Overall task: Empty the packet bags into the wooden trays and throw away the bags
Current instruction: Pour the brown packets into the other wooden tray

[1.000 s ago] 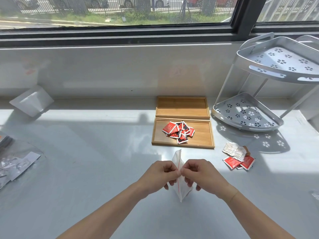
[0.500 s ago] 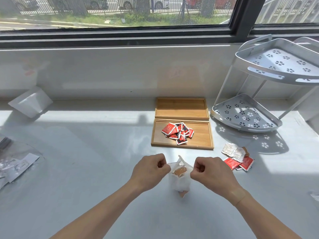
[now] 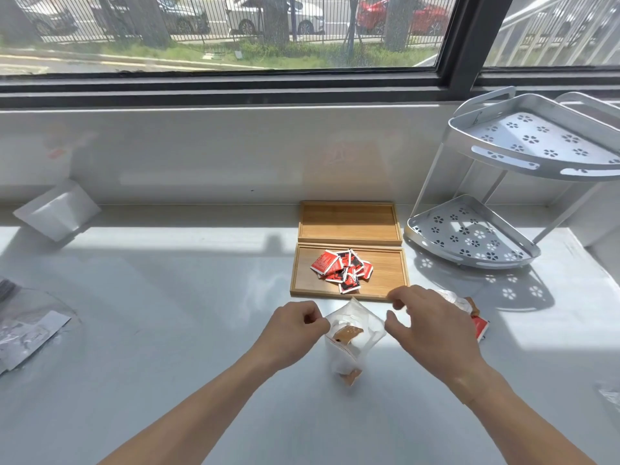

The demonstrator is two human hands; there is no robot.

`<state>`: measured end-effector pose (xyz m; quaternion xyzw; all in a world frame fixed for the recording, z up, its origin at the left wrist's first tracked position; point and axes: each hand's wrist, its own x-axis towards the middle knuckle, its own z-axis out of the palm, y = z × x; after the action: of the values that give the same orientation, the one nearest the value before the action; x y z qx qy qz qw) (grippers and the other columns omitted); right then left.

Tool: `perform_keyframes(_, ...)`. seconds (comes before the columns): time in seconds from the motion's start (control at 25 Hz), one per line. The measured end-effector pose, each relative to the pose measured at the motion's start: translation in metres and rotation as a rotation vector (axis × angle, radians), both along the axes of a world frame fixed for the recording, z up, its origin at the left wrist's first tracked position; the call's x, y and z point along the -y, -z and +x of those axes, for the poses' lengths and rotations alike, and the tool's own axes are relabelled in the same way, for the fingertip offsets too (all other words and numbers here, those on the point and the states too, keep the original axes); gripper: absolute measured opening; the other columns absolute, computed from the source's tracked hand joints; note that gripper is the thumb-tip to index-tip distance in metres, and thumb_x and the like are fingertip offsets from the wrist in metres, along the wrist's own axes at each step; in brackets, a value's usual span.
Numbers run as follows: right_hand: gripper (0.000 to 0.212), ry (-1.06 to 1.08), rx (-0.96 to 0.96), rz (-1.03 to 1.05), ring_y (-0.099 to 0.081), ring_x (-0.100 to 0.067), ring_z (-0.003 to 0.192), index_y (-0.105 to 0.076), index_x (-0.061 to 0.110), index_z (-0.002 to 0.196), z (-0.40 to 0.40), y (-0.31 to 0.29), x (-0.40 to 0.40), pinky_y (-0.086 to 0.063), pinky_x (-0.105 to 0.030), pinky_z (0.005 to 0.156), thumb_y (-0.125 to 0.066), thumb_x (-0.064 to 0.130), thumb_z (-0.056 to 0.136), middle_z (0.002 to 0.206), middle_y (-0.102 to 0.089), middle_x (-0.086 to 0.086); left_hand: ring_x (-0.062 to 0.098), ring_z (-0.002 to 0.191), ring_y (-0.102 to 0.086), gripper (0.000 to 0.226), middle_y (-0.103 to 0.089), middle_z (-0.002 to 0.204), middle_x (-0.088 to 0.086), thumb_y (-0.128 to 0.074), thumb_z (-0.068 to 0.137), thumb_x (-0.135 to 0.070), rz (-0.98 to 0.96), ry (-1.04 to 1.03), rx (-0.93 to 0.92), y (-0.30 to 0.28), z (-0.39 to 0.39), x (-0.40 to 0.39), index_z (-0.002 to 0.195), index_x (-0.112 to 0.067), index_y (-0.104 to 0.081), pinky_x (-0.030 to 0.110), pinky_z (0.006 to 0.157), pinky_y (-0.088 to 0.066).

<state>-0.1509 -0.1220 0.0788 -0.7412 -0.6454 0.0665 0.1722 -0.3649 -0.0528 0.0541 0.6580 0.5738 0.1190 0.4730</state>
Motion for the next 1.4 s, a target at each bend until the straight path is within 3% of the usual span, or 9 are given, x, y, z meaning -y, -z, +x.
perform_keyframes(0.08,0.017,-0.135,-0.075,0.154,-0.065,-0.012,0.085,-0.069,0.03,0.095,-0.02,-0.004,0.0,-0.053,-0.03,0.062,-0.069,0.039,0.08,0.087,-0.069,0.016,0.009,0.053,-0.052,0.024,-0.059,0.057,-0.005,-0.062,0.081,-0.025,-0.084,-0.071,0.087,-0.003,0.008,-0.002,0.059,-0.018,-0.055,0.019,0.049,-0.039)
perform_keyframes(0.2,0.036,-0.233,-0.083,-0.067,-0.059,-0.007,0.101,-0.065,0.036,0.112,-0.044,0.004,-0.012,-0.044,-0.025,0.08,-0.059,0.056,0.083,0.103,-0.069,0.019,0.012,0.051,-0.053,0.024,-0.06,0.055,-0.003,-0.06,0.082,-0.021,-0.124,-0.141,0.168,-0.008,0.014,-0.008,0.058,-0.017,-0.056,0.024,0.048,-0.038)
perform_keyframes(0.36,0.02,-0.226,-0.09,-0.079,-0.064,-0.014,0.092,-0.068,0.032,0.101,-0.054,0.014,-0.034,-0.047,-0.03,0.073,-0.054,0.04,0.091,0.095,-0.072,0.011,0.011,0.05,-0.054,0.029,-0.06,0.054,-0.005,-0.061,0.081,-0.022,-0.128,-0.175,0.265,-0.007,0.005,-0.012,0.052,-0.023,-0.057,0.025,0.05,-0.038)
perform_keyframes(0.52,0.014,-0.273,-0.093,0.005,-0.064,-0.014,0.083,-0.069,0.03,0.093,-0.058,0.003,-0.048,-0.049,-0.029,0.067,-0.056,0.033,0.091,0.088,-0.071,0.01,0.01,0.061,-0.061,0.027,-0.067,0.067,-0.004,-0.059,0.086,-0.039,-0.207,-0.335,0.375,0.012,-0.012,-0.018,0.069,-0.021,-0.067,0.029,0.061,-0.047)
perform_keyframes(0.72,0.006,-0.251,-0.283,0.061,-0.064,-0.01,0.076,-0.072,0.028,0.087,-0.052,-0.024,-0.067,-0.052,-0.031,0.069,-0.066,0.027,0.086,0.082,-0.072,0.013,0.021,0.086,-0.065,0.033,-0.069,0.101,0.005,-0.05,0.095,-0.038,-0.603,-0.495,0.348,0.062,-0.014,-0.016,0.108,-0.012,-0.065,0.035,0.073,-0.055)
perform_keyframes(0.88,0.004,-0.224,-0.402,0.089,-0.064,-0.012,0.074,-0.071,0.025,0.082,-0.04,-0.038,-0.081,-0.054,-0.039,0.072,-0.069,0.021,0.082,0.074,-0.07,0.012,0.02,0.09,-0.07,0.03,-0.074,0.101,0.008,-0.05,0.094,-0.03,-0.77,-0.421,0.596,0.079,-0.01,-0.023,0.107,-0.012,-0.071,0.034,0.075,-0.055)
perform_keyframes(1.04,0.006,-0.224,-0.398,0.097,-0.064,-0.014,0.072,-0.068,0.025,0.081,-0.022,-0.037,-0.096,-0.054,-0.041,0.072,-0.068,0.018,0.082,0.073,-0.069,0.01,0.015,0.086,-0.067,0.03,-0.075,0.1,0.003,-0.061,0.088,-0.03,-0.679,-0.327,0.598,0.078,-0.009,-0.043,0.108,-0.013,-0.073,0.027,0.071,-0.05)
perform_keyframes(1.24,0.011,-0.101,-0.431,0.023,-0.062,-0.007,0.068,-0.067,0.03,0.088,0.007,-0.023,-0.133,-0.052,-0.03,0.071,-0.067,0.021,0.082,0.07,-0.068,0.009,0.015,0.074,-0.068,0.016,-0.074,0.088,0.003,-0.062,0.094,-0.026,-0.504,-0.44,0.494,0.069,-0.016,-0.088,0.099,-0.014,-0.071,0.026,0.062,-0.049)
perform_keyframes(1.4,0.005,0.022,-0.528,-0.097,-0.064,-0.005,0.069,-0.067,0.026,0.075,0.033,-0.002,-0.181,-0.05,-0.03,0.07,-0.068,0.026,0.08,0.069,-0.07,0.01,0.014,0.07,-0.066,0.01,-0.073,0.082,0.0,-0.064,0.092,-0.022,-0.287,-0.498,0.338,0.051,-0.012,-0.151,0.091,-0.015,-0.071,0.027,0.064,-0.048)
